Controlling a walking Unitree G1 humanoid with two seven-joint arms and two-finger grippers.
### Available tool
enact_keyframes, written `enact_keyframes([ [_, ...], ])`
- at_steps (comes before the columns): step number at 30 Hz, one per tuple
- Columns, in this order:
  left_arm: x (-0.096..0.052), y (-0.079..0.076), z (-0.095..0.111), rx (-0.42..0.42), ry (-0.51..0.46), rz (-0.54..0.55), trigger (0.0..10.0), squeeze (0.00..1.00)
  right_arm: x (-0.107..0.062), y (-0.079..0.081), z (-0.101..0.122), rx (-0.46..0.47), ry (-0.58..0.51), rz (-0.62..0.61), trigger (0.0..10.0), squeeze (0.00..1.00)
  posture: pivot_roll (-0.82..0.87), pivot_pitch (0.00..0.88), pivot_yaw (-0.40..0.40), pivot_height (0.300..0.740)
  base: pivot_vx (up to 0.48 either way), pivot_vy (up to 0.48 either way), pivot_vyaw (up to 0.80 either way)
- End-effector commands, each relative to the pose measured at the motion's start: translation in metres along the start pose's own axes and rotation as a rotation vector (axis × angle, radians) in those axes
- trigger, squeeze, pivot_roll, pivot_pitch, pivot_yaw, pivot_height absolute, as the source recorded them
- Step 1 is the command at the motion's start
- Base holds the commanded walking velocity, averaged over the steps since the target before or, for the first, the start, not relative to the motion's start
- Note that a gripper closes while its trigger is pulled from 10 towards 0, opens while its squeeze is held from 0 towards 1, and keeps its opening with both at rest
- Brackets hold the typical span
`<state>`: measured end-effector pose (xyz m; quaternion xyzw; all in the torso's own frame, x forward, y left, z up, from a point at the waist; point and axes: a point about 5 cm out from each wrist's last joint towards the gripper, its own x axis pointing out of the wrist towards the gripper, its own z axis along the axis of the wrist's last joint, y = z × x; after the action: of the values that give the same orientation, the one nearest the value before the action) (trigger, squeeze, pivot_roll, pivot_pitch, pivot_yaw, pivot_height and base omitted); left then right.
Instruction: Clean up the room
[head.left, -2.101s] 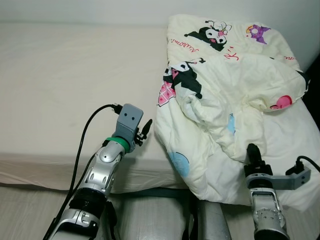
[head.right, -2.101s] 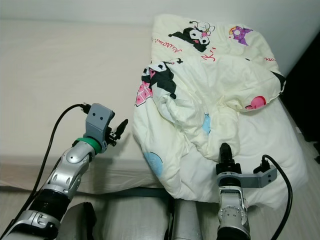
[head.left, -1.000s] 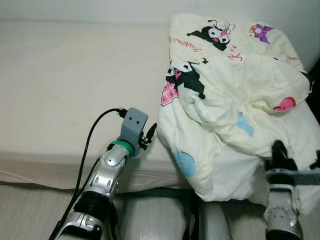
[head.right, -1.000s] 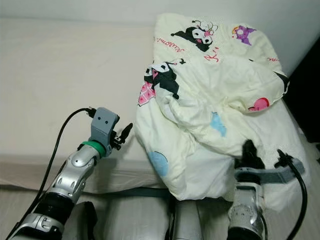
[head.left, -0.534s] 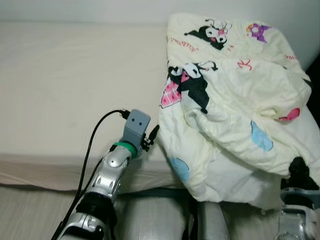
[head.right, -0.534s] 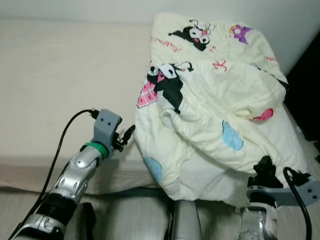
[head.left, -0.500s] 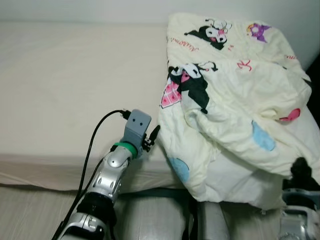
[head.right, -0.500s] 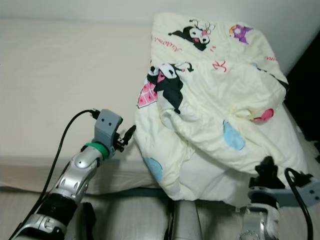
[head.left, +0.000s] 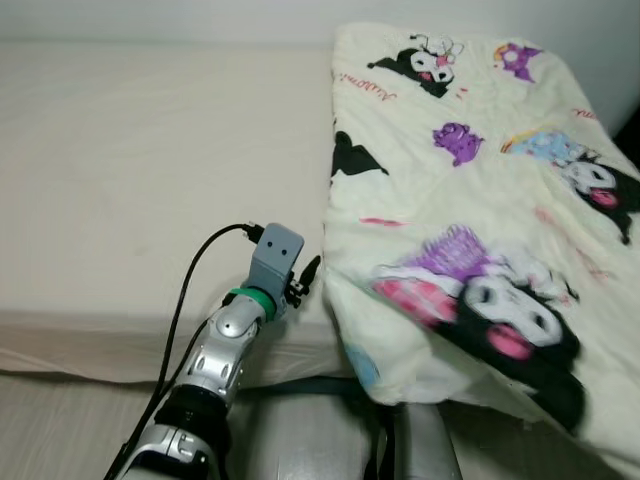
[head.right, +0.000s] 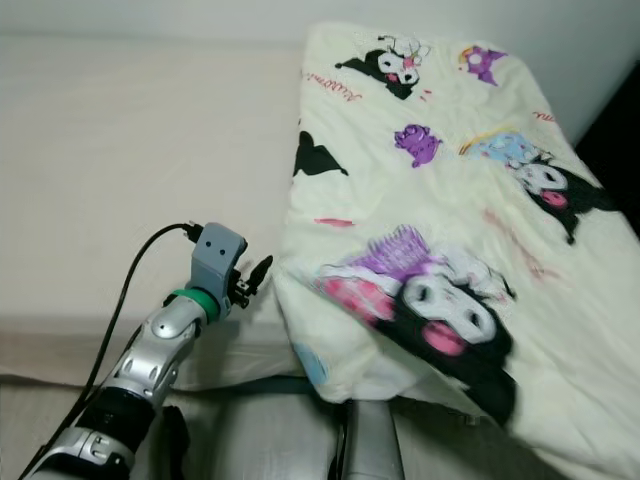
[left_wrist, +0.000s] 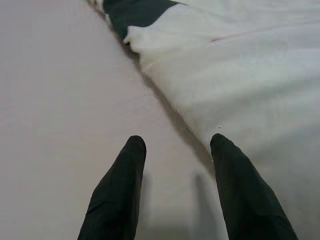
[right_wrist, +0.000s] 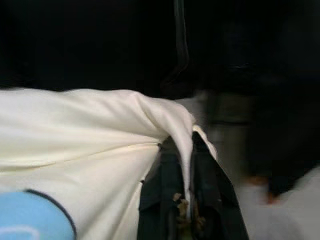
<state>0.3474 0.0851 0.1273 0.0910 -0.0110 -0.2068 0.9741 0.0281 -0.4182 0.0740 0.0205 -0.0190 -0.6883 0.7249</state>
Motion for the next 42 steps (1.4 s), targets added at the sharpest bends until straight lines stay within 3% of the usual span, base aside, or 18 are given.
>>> enact_keyframes([
  [1, -0.002, 0.003, -0.006, 0.006, 0.021, 0.004, 10.0, 0.00, 0.001, -0.030, -0.003, -0.103, -0.006, -0.149, 10.0, 0.00, -0.13, 0.163, 0.073, 0.482, 0.000, 0.000, 0.00],
  [7, -0.005, 0.006, -0.009, 0.012, 0.030, 0.007, 10.0, 0.00, 0.001, -0.034, 0.000, -0.169, -0.040, -0.181, 10.0, 0.00, -0.13, 0.164, 0.081, 0.482, 0.000, 0.000, 0.00],
  [9, -0.005, 0.005, -0.010, 0.013, 0.032, 0.005, 10.0, 0.00, 0.003, -0.027, 0.003, -0.171, -0.064, -0.170, 10.0, 0.00, -0.13, 0.162, 0.090, 0.482, 0.000, 0.000, 0.00],
  [12, -0.004, 0.002, -0.009, 0.017, 0.030, -0.008, 10.0, 0.00, 0.013, 0.004, 0.019, -0.231, -0.167, -0.058, 10.0, 0.00, -0.13, 0.159, 0.094, 0.482, 0.000, 0.000, 0.00],
  [13, -0.003, 0.002, -0.008, 0.016, 0.029, -0.010, 10.0, 0.00, 0.015, 0.011, 0.023, -0.252, -0.192, -0.026, 10.0, 0.81, -0.13, 0.159, 0.094, 0.482, 0.000, 0.000, 0.00],
  [14, -0.003, 0.002, -0.008, 0.016, 0.029, -0.010, 10.0, 0.00, 0.015, 0.011, 0.023, -0.252, -0.192, -0.026, 10.0, 0.81, -0.13, 0.159, 0.094, 0.482, 0.000, 0.000, 0.00],
  [15, -0.003, 0.002, -0.008, 0.017, 0.028, -0.010, 10.0, 0.00, 0.021, 0.022, 0.033, -0.258, -0.226, -0.050, 10.0, 1.00, -0.13, 0.158, 0.093, 0.482, 0.000, 0.000, 0.00],
  [19, -0.004, 0.003, -0.009, 0.016, 0.029, -0.004, 10.0, 0.00, 0.030, 0.016, 0.039, -0.232, -0.203, -0.188, 10.0, 1.00, -0.13, 0.153, 0.087, 0.482, 0.000, 0.000, 0.00],
  [21, -0.004, 0.003, -0.009, 0.016, 0.029, -0.004, 10.0, 0.00, 0.030, 0.016, 0.039, -0.232, -0.203, -0.188, 10.0, 1.00, -0.13, 0.153, 0.087, 0.482, 0.000, 0.000, 0.00],
  [22, -0.005, 0.003, -0.010, 0.014, 0.030, 0.000, 10.0, 0.00, 0.031, 0.018, 0.036, -0.227, -0.179, -0.186, 10.0, 0.00, -0.12, 0.149, 0.077, 0.482, 0.000, 0.000, 0.00],
  [27, -0.007, 0.004, -0.012, 0.010, 0.031, 0.011, 10.0, 0.00, 0.020, 0.036, 0.020, -0.184, -0.086, -0.108, 10.0, 0.00, -0.12, 0.149, 0.066, 0.482, 0.000, 0.000, 0.00],
  [29, -0.007, 0.003, -0.012, 0.007, 0.031, 0.012, 10.0, 0.00, 0.012, 0.057, 0.021, -0.136, -0.110, -0.003, 10.0, 0.00, -0.12, 0.148, 0.064, 0.482, 0.000, 0.000, 0.00],
  [30, -0.007, 0.003, -0.012, 0.007, 0.031, 0.012, 10.0, 0.00, 0.012, 0.057, 0.021, -0.136, -0.110, -0.003, 10.0, 0.00, -0.12, 0.148, 0.064, 0.482, 0.000, 0.000, 0.00],
  [32, -0.007, 0.003, -0.012, 0.005, 0.029, 0.016, 10.0, 0.00, -0.008, 0.108, 0.029, -0.035, -0.135, 0.298, 10.0, 0.00, -0.11, 0.145, 0.059, 0.482, 0.000, 0.000, 0.00],
  [35, -0.009, 0.004, -0.014, 0.004, 0.030, 0.024, 10.0, 0.00, -0.061, 0.180, 0.038, 0.007, -0.141, 0.827, 10.0, 0.00, -0.11, 0.140, 0.049, 0.482, 0.000, 0.000, 0.00],
  [36, -0.009, 0.004, -0.014, 0.004, 0.030, 0.024, 10.0, 0.00, -0.061, 0.180, 0.038, 0.007, -0.141, 0.827, 10.0, 0.00, -0.11, 0.140, 0.049, 0.482, 0.000, 0.000, 0.00],
  [38, -0.013, 0.006, -0.014, 0.000, 0.025, 0.030, 10.0, 0.00, -0.091, 0.204, 0.037, 0.006, -0.117, 1.015, 10.0, 0.00, -0.11, 0.140, 0.049, 0.482, 0.000, 0.000, 0.00],
  [42, -0.020, 0.011, -0.012, -0.005, 0.007, 0.044, 10.0, 0.00, -0.107, 0.214, 0.034, -0.009, -0.116, 1.093, 10.0, 0.00, -0.08, 0.138, 0.032, 0.482, 0.000, 0.000, 0.00],
])
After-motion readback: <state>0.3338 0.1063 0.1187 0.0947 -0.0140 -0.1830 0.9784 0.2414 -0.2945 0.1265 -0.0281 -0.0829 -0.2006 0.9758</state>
